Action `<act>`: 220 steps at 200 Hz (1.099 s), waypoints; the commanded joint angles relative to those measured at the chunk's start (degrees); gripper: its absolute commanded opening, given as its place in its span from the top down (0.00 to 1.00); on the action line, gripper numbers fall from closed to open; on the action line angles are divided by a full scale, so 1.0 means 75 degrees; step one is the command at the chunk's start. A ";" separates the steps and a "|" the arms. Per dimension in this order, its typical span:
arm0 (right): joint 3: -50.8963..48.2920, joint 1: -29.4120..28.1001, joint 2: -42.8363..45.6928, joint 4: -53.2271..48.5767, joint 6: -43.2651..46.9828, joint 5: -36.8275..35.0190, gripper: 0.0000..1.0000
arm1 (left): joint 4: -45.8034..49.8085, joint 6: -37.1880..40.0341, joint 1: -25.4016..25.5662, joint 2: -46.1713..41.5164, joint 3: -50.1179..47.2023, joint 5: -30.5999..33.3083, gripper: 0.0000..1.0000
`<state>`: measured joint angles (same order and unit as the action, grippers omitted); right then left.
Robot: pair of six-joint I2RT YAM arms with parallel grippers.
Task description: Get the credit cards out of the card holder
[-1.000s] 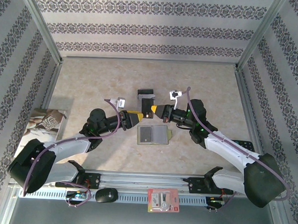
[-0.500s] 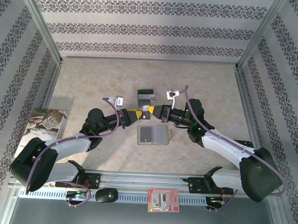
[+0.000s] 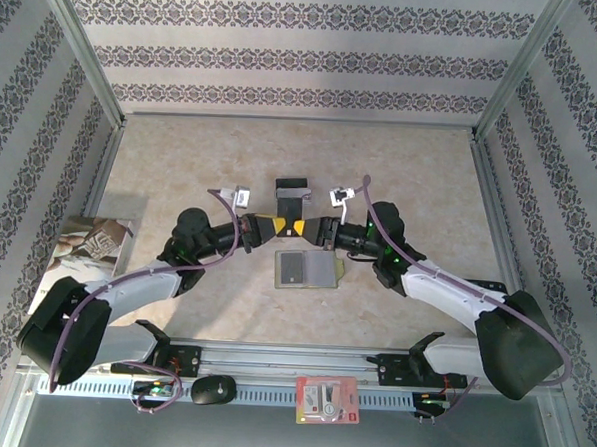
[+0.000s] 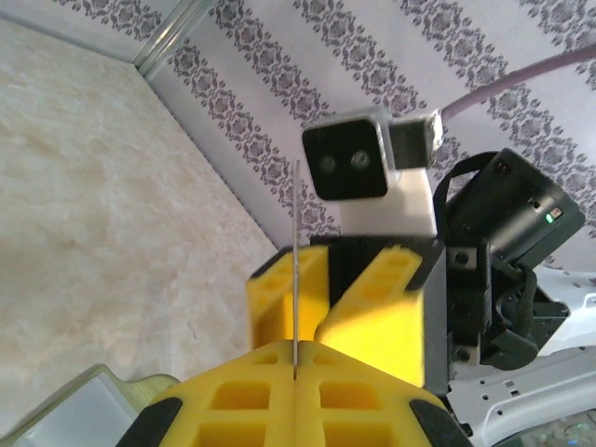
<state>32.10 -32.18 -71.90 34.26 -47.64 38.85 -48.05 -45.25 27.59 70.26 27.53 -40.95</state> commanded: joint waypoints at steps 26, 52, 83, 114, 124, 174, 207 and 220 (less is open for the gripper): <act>-0.0846 0.0658 0.1323 -0.0763 0.0325 -0.0953 0.67 | 0.5745 0.4079 -0.0100 -0.0042 0.2853 -0.0521 1.00; -0.1154 0.0941 0.1749 -0.0895 0.0259 -0.1040 0.67 | 0.8298 0.6824 -0.0083 0.0765 0.4405 0.0735 1.00; -0.1309 0.1099 0.1935 -0.0989 0.0237 -0.0973 0.68 | 1.0030 0.9768 -0.0084 0.2027 0.5992 0.1467 1.00; -0.1337 0.1165 0.1889 -0.0978 0.0234 -0.0953 0.69 | 1.1376 1.1610 -0.0083 0.3373 0.7786 0.2462 1.00; -0.1329 0.1185 0.1845 -0.0973 0.0246 -0.0944 0.68 | 1.1605 1.1999 -0.0082 0.3800 0.8311 0.2829 1.00; -0.1417 0.1275 0.1702 -0.0979 0.0307 -0.0961 0.69 | 1.1926 1.3372 -0.0023 0.5219 0.9663 0.4074 1.00; -0.1411 0.1421 0.1618 -0.0986 0.0319 -0.0929 0.68 | 1.1513 1.4069 -0.0032 0.5556 0.9509 0.4630 1.00; -0.1380 0.1450 0.1546 -0.0990 0.0335 -0.0909 0.68 | 1.1304 1.4158 -0.0028 0.5639 0.9500 0.4699 1.00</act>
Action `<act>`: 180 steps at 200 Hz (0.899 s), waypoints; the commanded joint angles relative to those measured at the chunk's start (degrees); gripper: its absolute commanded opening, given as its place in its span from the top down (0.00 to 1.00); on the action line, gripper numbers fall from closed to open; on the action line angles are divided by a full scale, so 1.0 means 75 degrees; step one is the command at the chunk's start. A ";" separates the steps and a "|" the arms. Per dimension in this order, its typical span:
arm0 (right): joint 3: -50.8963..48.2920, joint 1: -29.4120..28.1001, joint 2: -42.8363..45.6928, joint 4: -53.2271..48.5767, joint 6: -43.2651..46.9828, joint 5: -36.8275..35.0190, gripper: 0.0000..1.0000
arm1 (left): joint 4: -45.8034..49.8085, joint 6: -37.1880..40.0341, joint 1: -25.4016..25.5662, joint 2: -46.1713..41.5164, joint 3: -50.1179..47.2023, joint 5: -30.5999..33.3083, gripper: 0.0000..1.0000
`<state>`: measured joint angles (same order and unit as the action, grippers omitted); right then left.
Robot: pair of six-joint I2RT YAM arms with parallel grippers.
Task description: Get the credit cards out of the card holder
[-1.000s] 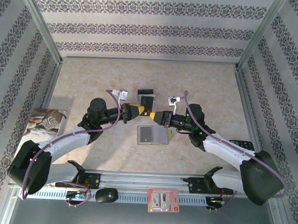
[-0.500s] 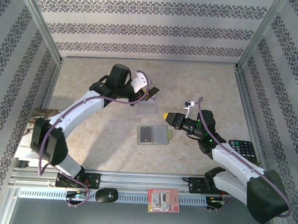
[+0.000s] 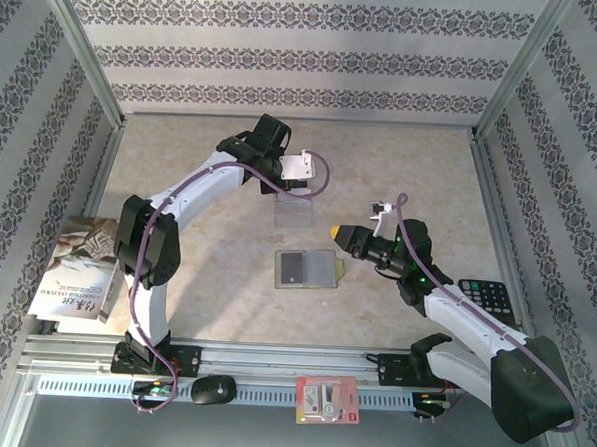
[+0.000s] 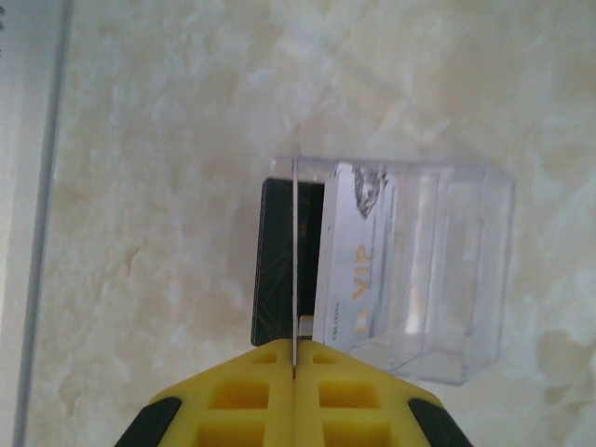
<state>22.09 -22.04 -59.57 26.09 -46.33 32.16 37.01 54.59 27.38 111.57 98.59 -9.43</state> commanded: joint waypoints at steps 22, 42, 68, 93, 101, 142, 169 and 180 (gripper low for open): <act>-0.0004 0.0105 -0.0185 0.0119 0.0160 0.0012 0.68 | -0.0307 0.0912 -0.0011 0.0251 0.0107 0.0460 1.00; -0.0009 0.0124 -0.0217 0.0140 0.0157 0.0014 0.69 | -0.0275 0.0870 -0.0016 0.0399 0.0315 0.0344 1.00; -0.0015 0.0137 -0.0214 0.0119 0.0162 0.0024 0.68 | -0.0225 0.0889 -0.0013 0.0562 0.0390 0.0273 1.00; -0.0005 0.0173 -0.0200 0.0090 0.0171 0.0039 0.68 | -0.0282 0.0810 -0.0029 0.0660 0.0366 0.0183 1.00; -0.0003 0.0188 -0.0199 0.0084 0.0168 0.0052 0.69 | -0.0306 0.0776 -0.0033 0.0720 0.0387 0.0178 1.00; -0.0015 0.0220 -0.0179 0.0070 0.0154 0.0066 0.68 | -0.0431 0.0732 -0.0049 0.0944 0.0428 0.0259 1.00; -0.0038 0.0232 -0.0176 0.0053 0.0160 0.0079 0.68 | -0.0609 0.0677 -0.0065 0.1047 0.0446 0.0432 1.00; -0.0050 0.0237 -0.0169 0.0045 0.0162 0.0094 0.68 | -0.0659 0.0623 -0.0064 0.1062 0.0477 0.0471 1.00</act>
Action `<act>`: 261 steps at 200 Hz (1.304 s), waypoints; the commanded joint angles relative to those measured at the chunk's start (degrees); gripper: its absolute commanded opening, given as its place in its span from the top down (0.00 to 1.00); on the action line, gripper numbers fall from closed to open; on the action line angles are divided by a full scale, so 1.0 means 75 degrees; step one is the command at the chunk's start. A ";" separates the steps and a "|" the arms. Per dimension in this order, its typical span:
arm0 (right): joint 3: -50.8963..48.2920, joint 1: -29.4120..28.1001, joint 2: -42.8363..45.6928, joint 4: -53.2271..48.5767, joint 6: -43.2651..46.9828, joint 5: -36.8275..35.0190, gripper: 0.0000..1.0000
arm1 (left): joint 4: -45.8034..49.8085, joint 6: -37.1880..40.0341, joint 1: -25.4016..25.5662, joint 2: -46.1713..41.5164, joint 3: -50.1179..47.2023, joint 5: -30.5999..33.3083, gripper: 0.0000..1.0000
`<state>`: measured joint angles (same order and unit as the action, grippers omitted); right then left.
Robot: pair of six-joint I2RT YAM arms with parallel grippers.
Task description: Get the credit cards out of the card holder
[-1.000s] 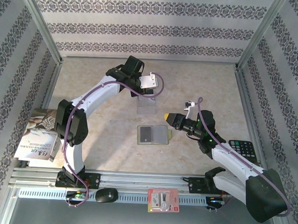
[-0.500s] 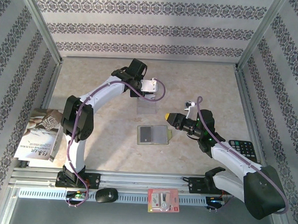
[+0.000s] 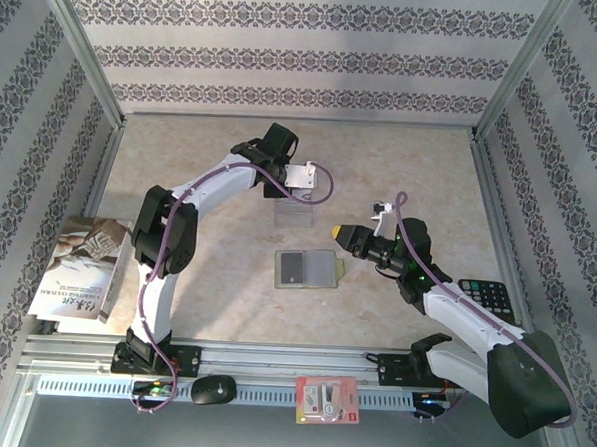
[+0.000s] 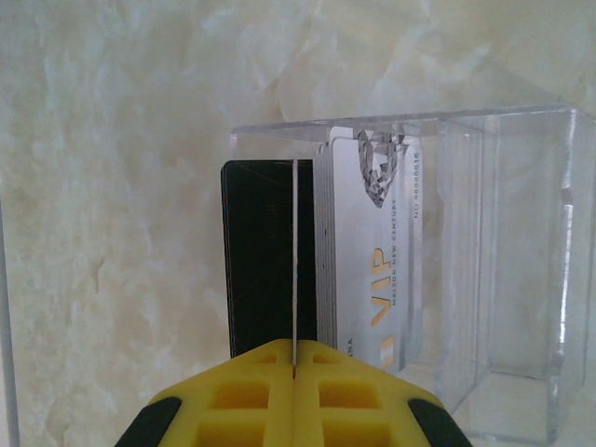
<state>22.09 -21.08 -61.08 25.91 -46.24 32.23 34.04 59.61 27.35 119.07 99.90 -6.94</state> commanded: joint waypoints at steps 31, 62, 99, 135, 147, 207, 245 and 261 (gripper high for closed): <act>-0.0062 0.0138 0.0023 0.0081 0.0154 0.0062 0.68 | -0.0220 -0.0078 -0.0071 0.0118 0.0388 0.0144 1.00; -0.0056 0.0139 0.0009 0.0073 0.0155 0.0074 0.68 | -0.0136 -0.0118 -0.0082 0.0155 0.0426 0.0136 1.00; -0.0062 0.0141 0.0026 0.0080 0.0158 0.0074 0.68 | -0.0124 -0.0123 -0.0091 0.0202 0.0403 0.0198 1.00; -0.0085 0.0149 0.0069 0.0063 0.0130 0.0062 0.68 | -0.0119 -0.0213 -0.0098 0.0203 0.0358 0.0208 1.00; -0.0085 0.0145 0.0061 0.0066 0.0137 0.0062 0.67 | -0.0172 -0.0236 -0.0099 0.0184 0.0313 0.0217 1.00; -0.0085 0.0162 0.0029 0.0070 0.0130 0.0074 0.67 | -0.0936 -0.0244 -0.0091 0.0065 -0.0085 0.0642 0.62; -0.0085 0.0161 0.0047 0.0064 0.0099 0.0071 0.66 | -0.1656 -0.0519 -0.0086 -0.0108 -0.0171 0.1009 0.55; -0.0085 0.0151 0.0058 0.0071 0.0106 0.0074 0.65 | -0.2142 -0.0851 -0.0090 -0.0341 -0.0218 0.1153 0.54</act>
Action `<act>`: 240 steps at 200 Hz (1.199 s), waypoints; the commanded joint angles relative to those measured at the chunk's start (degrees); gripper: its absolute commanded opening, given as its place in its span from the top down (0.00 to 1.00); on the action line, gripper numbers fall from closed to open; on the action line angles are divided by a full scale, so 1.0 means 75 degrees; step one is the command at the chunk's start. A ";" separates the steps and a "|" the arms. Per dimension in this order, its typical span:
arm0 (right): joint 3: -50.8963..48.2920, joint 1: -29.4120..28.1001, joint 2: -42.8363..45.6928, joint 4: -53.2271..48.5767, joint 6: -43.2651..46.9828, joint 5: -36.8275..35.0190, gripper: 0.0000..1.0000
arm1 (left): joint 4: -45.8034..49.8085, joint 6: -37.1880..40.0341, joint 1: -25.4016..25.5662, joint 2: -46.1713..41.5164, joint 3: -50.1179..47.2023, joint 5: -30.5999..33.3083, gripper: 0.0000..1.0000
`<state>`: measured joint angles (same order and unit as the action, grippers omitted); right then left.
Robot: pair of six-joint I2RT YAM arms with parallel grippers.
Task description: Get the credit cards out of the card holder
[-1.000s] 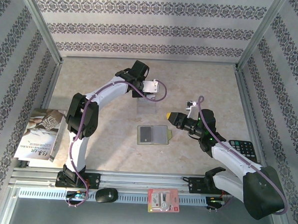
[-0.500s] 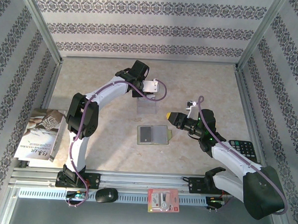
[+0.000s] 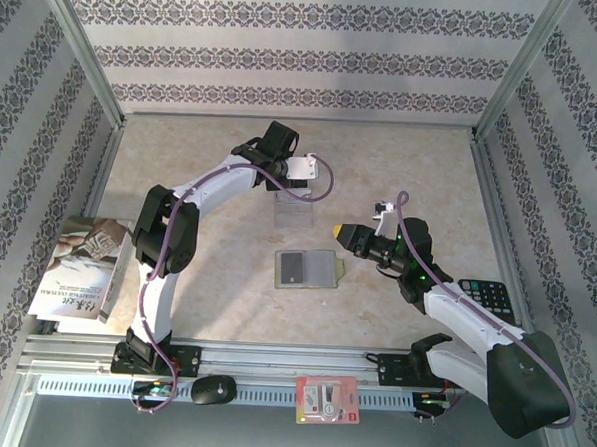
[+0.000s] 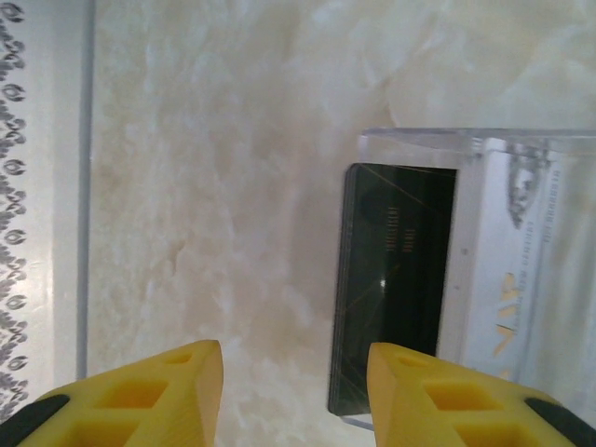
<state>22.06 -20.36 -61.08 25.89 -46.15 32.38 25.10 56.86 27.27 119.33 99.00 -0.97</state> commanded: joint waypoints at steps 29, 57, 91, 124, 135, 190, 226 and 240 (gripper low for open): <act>0.0007 -0.0047 -0.0036 -0.0057 0.0210 0.0077 0.62 | -0.1601 -0.1533 -0.0079 -0.1111 -0.0075 0.0302 0.51; 0.0245 -0.0405 -0.0200 -0.0538 0.0539 -0.0196 0.60 | -0.2291 -0.3009 -0.0083 -0.2222 -0.0581 -0.0020 0.43; 0.0902 -0.1263 -0.0652 -0.1808 0.1334 -0.0921 0.59 | -0.3153 -0.5653 -0.0082 -0.3988 -0.2309 -0.0447 0.34; 0.1452 -0.2093 -0.1263 -0.2843 0.1987 -0.1728 0.57 | -0.3918 -0.8124 -0.0085 -0.5645 -0.4828 -0.1038 0.32; 0.1588 -0.2314 -0.1447 -0.3101 0.2186 -0.1974 0.56 | -0.4146 -0.8779 -0.0078 -0.6126 -0.5671 -0.1081 0.32; 0.2399 -0.3556 -0.2392 -0.3981 0.3269 -0.3098 0.54 | -0.5035 -1.1681 -0.0078 -0.7984 -0.9168 -0.0421 0.32; 0.3143 -0.4150 -0.3322 -0.4400 0.3855 -0.3866 0.53 | -0.4133 -1.2349 -0.0085 -0.8541 -0.9910 0.0100 0.32; 0.3436 -0.4281 -0.3658 -0.4523 0.4043 -0.4119 0.53 | -0.3963 -1.2519 -0.0082 -0.8684 -1.0083 0.0171 0.32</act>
<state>44.23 -51.00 -85.12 -4.75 -20.51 7.49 -6.24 -30.37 27.24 56.31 24.75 -2.63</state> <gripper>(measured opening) 0.473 0.683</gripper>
